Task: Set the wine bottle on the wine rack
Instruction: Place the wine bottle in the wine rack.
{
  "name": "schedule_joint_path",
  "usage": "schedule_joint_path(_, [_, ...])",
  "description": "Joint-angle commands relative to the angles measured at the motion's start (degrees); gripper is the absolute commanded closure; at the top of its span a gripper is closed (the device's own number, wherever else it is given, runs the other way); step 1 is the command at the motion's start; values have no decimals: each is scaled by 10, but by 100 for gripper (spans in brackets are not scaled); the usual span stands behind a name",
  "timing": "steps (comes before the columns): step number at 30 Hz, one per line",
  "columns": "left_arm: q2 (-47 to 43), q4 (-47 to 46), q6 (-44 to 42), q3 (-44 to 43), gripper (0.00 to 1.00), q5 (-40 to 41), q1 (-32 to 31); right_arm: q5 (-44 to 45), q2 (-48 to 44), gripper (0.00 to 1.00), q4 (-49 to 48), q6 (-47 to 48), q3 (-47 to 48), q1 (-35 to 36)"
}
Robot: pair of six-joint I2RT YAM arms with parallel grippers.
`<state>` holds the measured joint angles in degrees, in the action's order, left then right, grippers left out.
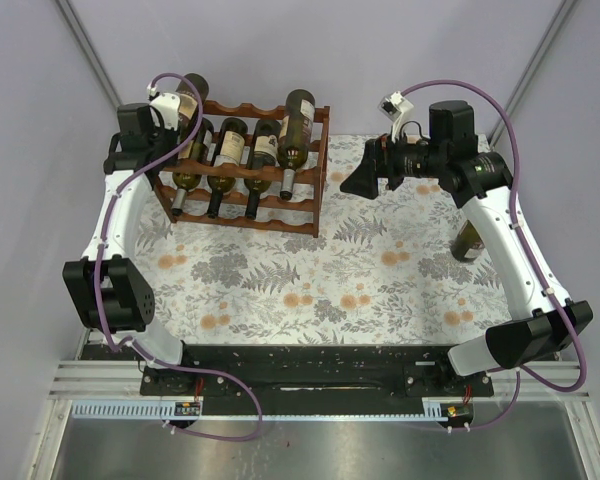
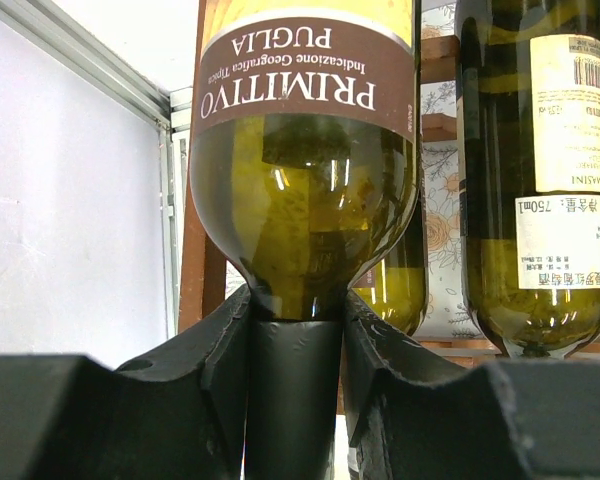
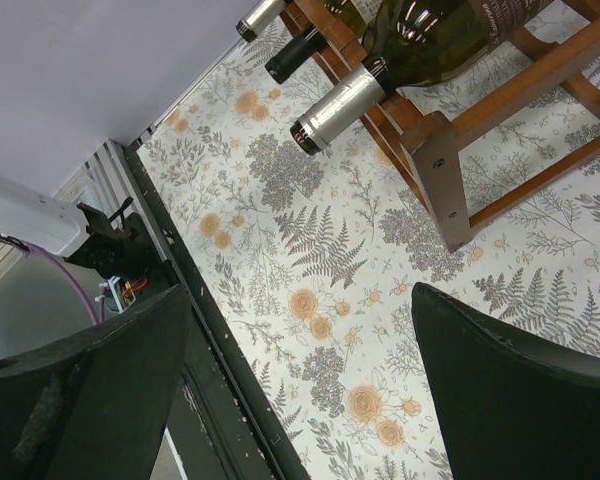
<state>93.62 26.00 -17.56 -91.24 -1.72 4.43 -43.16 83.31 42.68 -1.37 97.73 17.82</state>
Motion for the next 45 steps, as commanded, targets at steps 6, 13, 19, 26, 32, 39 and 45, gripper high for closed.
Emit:
schedule_joint_path(6, [-22,-83,6,-1,100,2,2,-14,-23,1,-20,6,-11,-4])
schedule_joint_path(13, [-20,-73,2,8,100,0,-3,-12,-27,1,-19,11,-15,-5])
schedule_joint_path(19, [-25,-72,-1,29,96,2,-6,-13,-26,0,-20,11,-13,-5])
schedule_joint_path(26, [-30,-74,-9,37,94,7,-6,-12,-29,0,-20,11,-15,-5])
schedule_joint_path(32, [-39,-73,-12,44,86,14,-6,-11,-28,1,-18,10,-15,-5])
schedule_joint_path(39, [-59,-67,-17,58,74,13,-6,-16,-27,0,-20,11,-19,-6])
schedule_joint_path(45, [-72,-67,-24,70,60,15,-6,-16,-27,1,-21,10,-23,-6])
